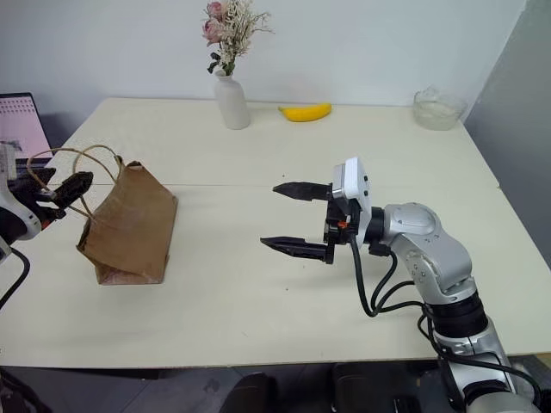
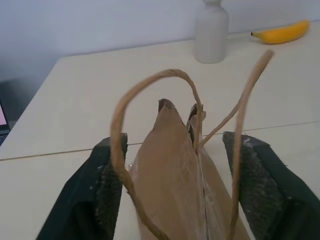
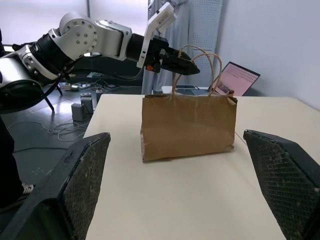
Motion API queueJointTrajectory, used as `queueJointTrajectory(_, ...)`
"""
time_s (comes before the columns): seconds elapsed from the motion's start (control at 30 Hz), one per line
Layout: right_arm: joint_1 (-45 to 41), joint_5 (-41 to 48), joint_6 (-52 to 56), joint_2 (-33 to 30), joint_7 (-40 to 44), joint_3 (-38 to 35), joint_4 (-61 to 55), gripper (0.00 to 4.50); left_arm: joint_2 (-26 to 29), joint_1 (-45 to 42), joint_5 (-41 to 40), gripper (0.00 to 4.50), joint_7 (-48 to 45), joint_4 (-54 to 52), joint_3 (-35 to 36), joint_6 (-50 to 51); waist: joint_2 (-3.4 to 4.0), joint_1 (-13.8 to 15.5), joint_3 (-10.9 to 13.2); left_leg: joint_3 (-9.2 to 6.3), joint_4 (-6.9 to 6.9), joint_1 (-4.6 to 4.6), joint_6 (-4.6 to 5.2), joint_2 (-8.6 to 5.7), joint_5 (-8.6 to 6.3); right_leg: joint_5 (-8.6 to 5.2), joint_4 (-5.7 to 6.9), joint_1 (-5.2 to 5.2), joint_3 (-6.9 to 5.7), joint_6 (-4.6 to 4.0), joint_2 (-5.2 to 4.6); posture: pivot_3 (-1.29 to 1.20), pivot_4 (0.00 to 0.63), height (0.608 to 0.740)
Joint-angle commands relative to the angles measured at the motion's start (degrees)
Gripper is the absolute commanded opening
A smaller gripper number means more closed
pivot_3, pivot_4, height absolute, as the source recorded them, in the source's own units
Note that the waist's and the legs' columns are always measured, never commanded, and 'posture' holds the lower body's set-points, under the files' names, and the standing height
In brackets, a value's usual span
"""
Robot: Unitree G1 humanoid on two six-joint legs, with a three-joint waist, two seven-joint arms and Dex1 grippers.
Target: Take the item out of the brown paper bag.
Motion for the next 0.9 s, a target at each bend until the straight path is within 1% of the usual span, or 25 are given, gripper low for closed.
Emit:
queueJointTrajectory(0.03,-1.49,1.97,0.37,0.16,0.21,-0.89,-2.90,4.50,2.36,-2.73,0.46,1.78,-2.00,1.45,-0.86,-1.83,0.00,0.02,0.00,0.00,0.00,0.00,0.00,-0.01,0.00,0.00,0.00,0.00,0.00,0.00,0.00,0.00,0.150,0.740)
queueJointTrajectory(0.2,-1.41,2.36,0.68,0.14,-0.32,-0.83,-3.65,4.50,3.41,-3.91,1.00,0.20,-4.39,3.49,-2.12,-3.10,0.00,0.00,0.00,0.02,0.00,0.00,0.00,0.00,0.00,0.00,-0.01,0.00,0.02,0.00,-0.01,0.00,0.150,0.740)
queueJointTrajectory(0.23,-1.35,2.42,0.72,0.09,-0.40,-0.83,-3.72,4.50,3.74,-4.23,1.12,0.03,-5.16,4.06,-2.50,-3.56,0.00,0.00,0.00,0.03,0.00,0.00,0.00,0.00,0.00,0.00,0.00,0.00,0.02,0.00,-0.01,0.00,0.150,0.740)
queueJointTrajectory(0.37,-0.98,2.47,0.98,-0.06,-0.70,-0.87,-4.14,4.50,5.76,-6.07,1.66,0.03,-9.26,7.75,-4.21,-5.87,0.00,0.00,0.00,0.01,0.00,-0.01,0.00,0.00,0.00,0.00,0.01,-0.01,0.00,0.00,-0.01,0.00,0.150,0.740)
queueJointTrajectory(0.43,-0.78,2.42,1.11,-0.23,-0.87,-0.98,-4.35,4.50,7.75,-8.29,2.31,0.03,-13.07,11.15,-6.29,-8.47,0.00,0.01,0.00,0.02,0.00,-0.01,0.00,0.00,0.00,0.00,0.01,-0.02,0.00,0.00,-0.01,0.00,0.150,0.740)
queueJointTrajectory(0.57,-0.14,2.01,1.09,-0.95,-1.13,-1.16,-4.93,4.50,10.36,-15.65,3.72,0.03,-20.73,19.14,-11.47,-14.39,0.00,0.19,0.00,-0.01,0.01,-0.04,0.00,-0.02,0.00,0.00,0.00,-0.02,-0.05,0.00,0.00,0.00,0.150,0.740)
queueJointTrajectory(0.6,0.22,1.74,0.89,-1.35,-1.14,-1.25,-5.25,4.50,10.59,-18.50,4.27,0.03,-23.59,21.41,-13.66,-16.34,0.00,0.28,0.00,0.02,0.02,-0.04,0.00,-0.03,0.00,0.00,0.00,-0.03,-0.03,0.00,0.01,0.00,0.150,0.740)
queueJointTrajectory(0.73,2.04,1.16,0.21,-2.74,-1.38,-1.31,-7.20,4.50,10.04,-28.49,5.79,0.03,-32.75,28.72,-20.17,-20.96,-0.02,0.61,-0.01,0.06,0.03,-0.11,0.00,-0.09,0.00,0.00,-0.04,-0.04,-0.03,0.00,0.02,0.00,0.150,0.740)
queueJointTrajectory(0.9,5.62,1.41,0.73,-4.17,-3.67,-2.33,-11.05,4.50,6.12,-40.52,9.55,0.03,-41.71,37.39,-27.91,-27.12,-0.02,0.73,-0.01,0.21,0.07,-0.30,0.00,-0.10,0.00,0.00,-0.06,-0.16,-0.06,0.02,0.17,0.00,0.150,0.740)
